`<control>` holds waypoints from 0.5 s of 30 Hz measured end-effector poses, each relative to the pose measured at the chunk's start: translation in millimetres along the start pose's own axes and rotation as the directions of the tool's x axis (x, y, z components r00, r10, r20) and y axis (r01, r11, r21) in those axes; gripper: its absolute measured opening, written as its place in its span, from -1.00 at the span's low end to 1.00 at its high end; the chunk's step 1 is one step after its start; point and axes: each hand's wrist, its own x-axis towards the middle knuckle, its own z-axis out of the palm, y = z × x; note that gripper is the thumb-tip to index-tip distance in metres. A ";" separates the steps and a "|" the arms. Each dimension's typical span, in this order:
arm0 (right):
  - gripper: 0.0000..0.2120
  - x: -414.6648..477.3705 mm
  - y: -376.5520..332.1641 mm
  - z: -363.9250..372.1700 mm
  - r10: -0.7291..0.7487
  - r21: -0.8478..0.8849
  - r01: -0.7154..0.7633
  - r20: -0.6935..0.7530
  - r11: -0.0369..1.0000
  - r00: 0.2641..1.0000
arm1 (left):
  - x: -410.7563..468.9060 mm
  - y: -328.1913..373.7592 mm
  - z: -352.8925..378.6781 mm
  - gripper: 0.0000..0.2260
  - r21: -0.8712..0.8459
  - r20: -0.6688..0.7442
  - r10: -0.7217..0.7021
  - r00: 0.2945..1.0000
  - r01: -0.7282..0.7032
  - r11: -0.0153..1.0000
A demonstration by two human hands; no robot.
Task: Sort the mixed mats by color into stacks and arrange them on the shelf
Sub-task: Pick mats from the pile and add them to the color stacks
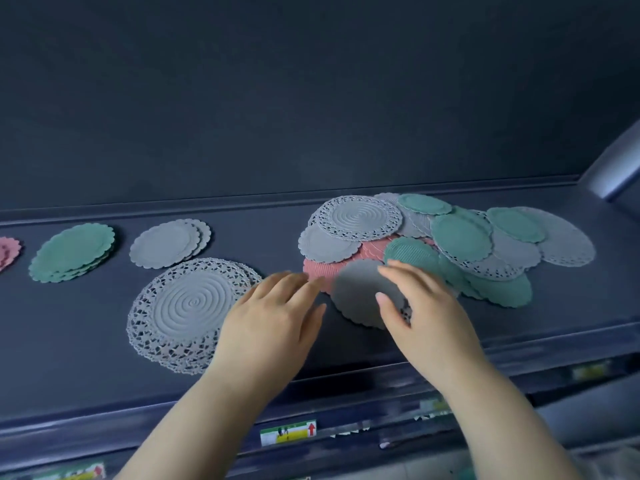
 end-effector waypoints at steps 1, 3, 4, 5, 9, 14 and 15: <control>-0.66 2.6 9.7 -5.1 -0.003 -0.009 0.004 0.016 1.000 1.000 | 4.6 8.2 5.7 -0.68 -0.003 -0.003 0.003 1.000 -0.003 1.000; -0.64 9.0 32.5 -17.2 -0.010 -0.022 0.012 0.059 1.000 0.998 | 13.2 26.6 19.1 -0.69 -0.008 -0.010 -0.012 1.000 0.012 1.000; -0.63 13.1 45.7 -24.7 -0.017 -0.023 0.019 0.071 1.000 0.997 | 18.5 36.2 26.1 -0.69 -0.006 -0.021 -0.026 0.999 0.026 1.000; -0.63 17.9 60.4 -33.5 -0.028 -0.027 0.030 0.080 0.999 0.996 | 24.8 46.9 32.7 -0.69 -0.001 -0.037 -0.045 0.998 0.045 0.999; -0.63 38.1 123.7 -75.4 -0.035 -0.043 0.041 0.118 0.998 0.992 | 58.3 99.3 48.7 -0.67 0.028 -0.092 -0.095 0.991 0.098 0.995; -0.59 61.3 185.8 -102.9 -0.025 -0.077 0.044 0.228 0.996 0.973 | 91.2 153.5 68.2 -0.64 0.096 -0.079 -0.132 0.988 0.140 0.986; -0.58 65.1 192.2 -102.7 -0.039 -0.073 0.060 0.261 0.996 0.965 | 93.2 160.9 74.1 -0.63 0.109 -0.058 -0.157 0.986 0.162 0.981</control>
